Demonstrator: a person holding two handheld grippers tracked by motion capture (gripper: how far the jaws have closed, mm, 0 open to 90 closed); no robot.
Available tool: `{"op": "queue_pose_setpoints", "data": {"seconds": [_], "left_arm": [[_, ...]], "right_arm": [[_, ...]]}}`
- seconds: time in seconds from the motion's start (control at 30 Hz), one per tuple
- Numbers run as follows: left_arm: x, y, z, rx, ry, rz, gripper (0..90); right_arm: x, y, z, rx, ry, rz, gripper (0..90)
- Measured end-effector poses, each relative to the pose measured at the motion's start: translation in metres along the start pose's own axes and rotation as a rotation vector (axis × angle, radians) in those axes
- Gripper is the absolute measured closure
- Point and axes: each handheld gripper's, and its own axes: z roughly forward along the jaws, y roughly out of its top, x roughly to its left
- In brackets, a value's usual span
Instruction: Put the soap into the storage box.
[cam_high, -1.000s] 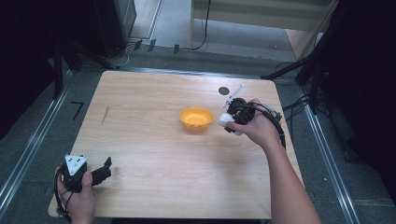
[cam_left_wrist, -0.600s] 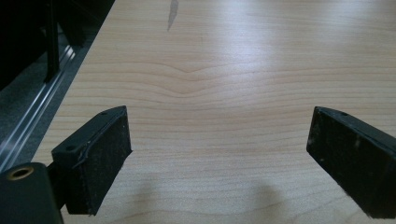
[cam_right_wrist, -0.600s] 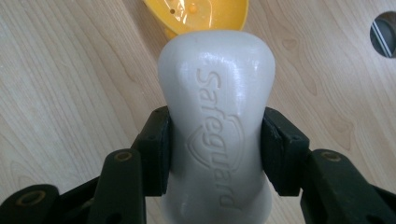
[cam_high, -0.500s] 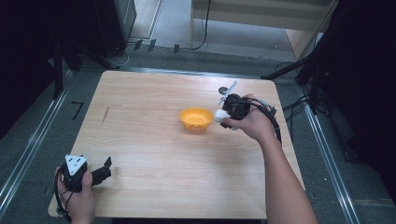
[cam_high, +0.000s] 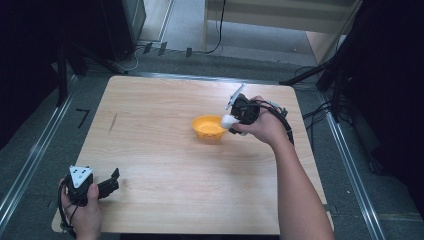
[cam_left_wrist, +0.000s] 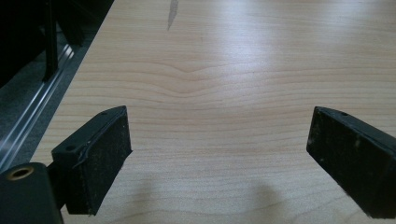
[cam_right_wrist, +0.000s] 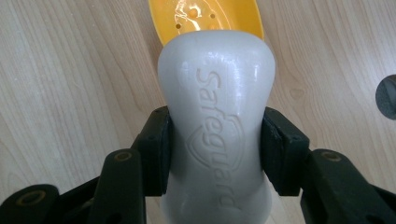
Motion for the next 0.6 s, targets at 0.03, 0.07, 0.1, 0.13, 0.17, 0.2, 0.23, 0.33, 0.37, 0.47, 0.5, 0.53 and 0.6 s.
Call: {"op": "queue_pose_setpoints", "data": {"seconds": [0.03, 0.07, 0.1, 0.13, 0.17, 0.2, 0.23, 0.33, 0.37, 0.47, 0.5, 0.53, 0.6], "left_arm": [[0.0, 0.0, 0.0, -0.001, 0.001, 0.0, 6.8], [0.0, 0.0, 0.0, -0.001, 0.0, 0.0, 6.8], [0.0, 0.0, 0.0, -0.001, 0.0, 0.0, 6.8], [0.0, 0.0, 0.0, 0.0, 0.0, -0.001, 6.8], [0.0, 0.0, 0.0, 0.0, 0.0, -0.001, 6.8], [0.0, 0.0, 0.0, 0.001, -0.003, -0.001, 6.8], [0.0, 0.0, 0.0, -0.001, -0.003, -0.002, 6.8], [0.0, 0.0, 0.0, -0.001, -0.003, -0.003, 6.8], [0.0, 0.0, 0.0, -0.001, -0.004, -0.006, 6.8], [0.001, 0.0, 0.0, -0.001, -0.007, -0.008, 6.8], [0.001, 0.0, 0.0, -0.001, -0.007, -0.008, 6.8], [0.001, 0.0, 0.0, -0.002, -0.007, -0.009, 6.8], [0.001, 0.0, 0.0, 0.0, -0.009, -0.008, 6.8]], "right_arm": [[0.0, 0.004, 0.002, 0.002, -0.003, -0.018, 51.0], [0.0, 0.005, 0.003, 0.004, 0.0, -0.022, 51.0], [0.0, 0.008, 0.005, 0.002, 0.001, -0.032, 51.0], [0.0, 0.009, 0.005, 0.005, 0.001, -0.037, 51.0], [0.0, 0.012, 0.007, 0.005, -0.003, -0.05, 51.0], [0.0, 0.012, 0.007, 0.005, -0.003, -0.05, 51.0], [0.001, 0.015, 0.009, 0.009, -0.004, -0.061, 51.0], [0.001, 0.018, 0.011, 0.005, -0.004, -0.075, 51.0], [0.001, 0.019, 0.013, -0.008, -0.003, -0.087, 51.0], [0.0, 0.022, 0.018, -0.01, 0.003, -0.093, 51.0], [-0.002, 0.023, 0.02, -0.012, -0.001, -0.109, 51.0], [-0.001, 0.023, 0.021, -0.01, 0.001, -0.104, 51.0], [-0.003, 0.024, 0.024, -0.016, 0.002, -0.126, 51.0]]}}
